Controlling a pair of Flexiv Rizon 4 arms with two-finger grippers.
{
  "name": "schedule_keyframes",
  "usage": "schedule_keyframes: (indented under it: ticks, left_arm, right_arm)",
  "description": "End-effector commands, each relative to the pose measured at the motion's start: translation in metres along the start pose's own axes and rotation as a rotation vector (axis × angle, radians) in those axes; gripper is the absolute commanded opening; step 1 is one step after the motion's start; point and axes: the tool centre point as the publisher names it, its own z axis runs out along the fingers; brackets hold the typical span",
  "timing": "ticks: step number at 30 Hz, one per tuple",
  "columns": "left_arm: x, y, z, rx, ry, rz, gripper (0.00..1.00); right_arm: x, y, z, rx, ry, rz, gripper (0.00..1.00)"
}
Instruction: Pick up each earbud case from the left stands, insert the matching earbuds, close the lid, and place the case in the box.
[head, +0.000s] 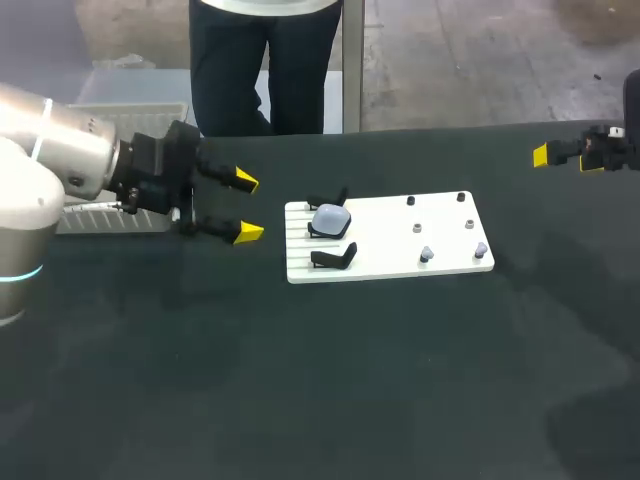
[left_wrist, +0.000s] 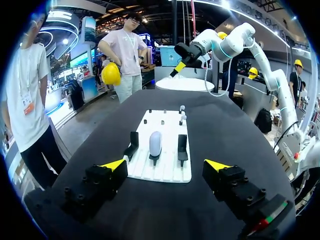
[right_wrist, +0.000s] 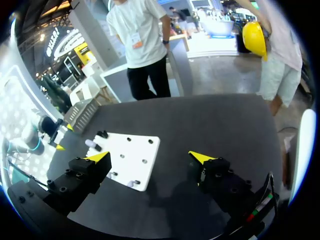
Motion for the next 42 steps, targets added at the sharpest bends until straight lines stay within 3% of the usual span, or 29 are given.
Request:
schedule_keyframes:
  ticks: [1,6,9,14,24,42]
  left_arm:
    - [0.0,0.0,0.0,-0.002,-0.002,0.001,1.0]
    - [0.0,0.0,0.0,-0.002,-0.002,0.001,1.0]
    - [0.006,0.001,0.019,0.026,-0.031,0.02,1.0]
    - [0.011,0.002,0.043,0.017,-0.013,0.004,1.0]
    - [0.007,-0.002,0.068,0.034,-0.06,0.012,1.0]
    - [-0.001,0.015,0.097,0.065,-0.101,-0.01,1.0]
  right_arm:
    - [0.0,0.001,0.0,0.006,0.0,0.001,1.0]
    - [0.0,0.001,0.0,0.006,0.0,0.001,1.0]
    - [0.0,0.001,0.0,0.006,0.0,0.001,1.0]
    - [0.0,0.001,0.0,0.006,0.0,0.001,1.0]
    - [0.0,0.001,0.0,0.006,0.0,0.001,1.0]
    - [0.0,0.001,0.0,0.006,0.0,0.001,1.0]
